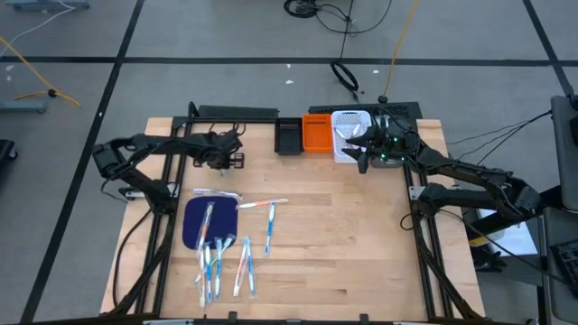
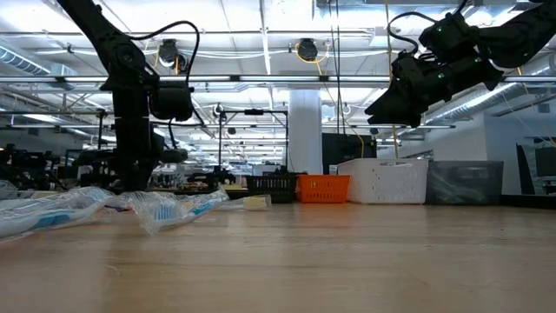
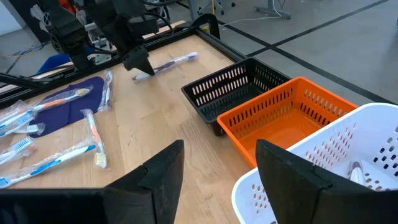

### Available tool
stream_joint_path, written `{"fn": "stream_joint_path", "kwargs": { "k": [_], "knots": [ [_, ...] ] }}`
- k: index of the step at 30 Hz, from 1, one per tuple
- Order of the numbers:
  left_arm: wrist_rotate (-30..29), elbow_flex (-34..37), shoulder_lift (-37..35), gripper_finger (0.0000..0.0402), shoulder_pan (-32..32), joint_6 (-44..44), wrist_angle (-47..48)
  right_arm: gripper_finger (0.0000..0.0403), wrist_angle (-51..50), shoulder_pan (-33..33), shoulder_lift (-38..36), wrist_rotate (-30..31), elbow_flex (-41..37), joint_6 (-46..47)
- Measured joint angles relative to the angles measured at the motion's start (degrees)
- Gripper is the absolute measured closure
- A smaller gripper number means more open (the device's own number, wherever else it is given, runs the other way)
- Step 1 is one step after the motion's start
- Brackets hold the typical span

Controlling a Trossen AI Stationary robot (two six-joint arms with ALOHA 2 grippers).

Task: Pick & Place Toothbrushes
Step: Put the purple toothbrush into the white bin

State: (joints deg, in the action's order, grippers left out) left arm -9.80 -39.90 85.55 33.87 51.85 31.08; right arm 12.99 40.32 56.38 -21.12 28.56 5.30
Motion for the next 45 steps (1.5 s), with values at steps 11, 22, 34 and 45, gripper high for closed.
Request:
{"fn": "stream_joint_path", "kwargs": {
  "k": [11, 22, 34, 45],
  "knots": [
    [-3.9, -0.1, -14.0, 0.0397, -10.0, -7.1, -10.6, 0.0209, 0.2, -0.6, 0.0, -1.7, 0.0, 2.0],
    [-2.0, -0.2, -14.9, 0.0395, -22.1, -21.9, -43.6, 0.0209, 9.1, -7.8, 0.0, -3.1, 0.0, 4.6],
    [-2.2, -0.2, -5.8, 0.0396, -29.6, -31.1, -69.1, 0.0209, 20.2, -15.2, 0.0, -2.7, 0.0, 9.0],
    [-2.1, -5.6, 5.6, 0.0397, -31.5, -34.0, -76.4, 0.0209, 22.7, -17.6, 0.0, 1.8, 0.0, 10.1]
  ]
}}
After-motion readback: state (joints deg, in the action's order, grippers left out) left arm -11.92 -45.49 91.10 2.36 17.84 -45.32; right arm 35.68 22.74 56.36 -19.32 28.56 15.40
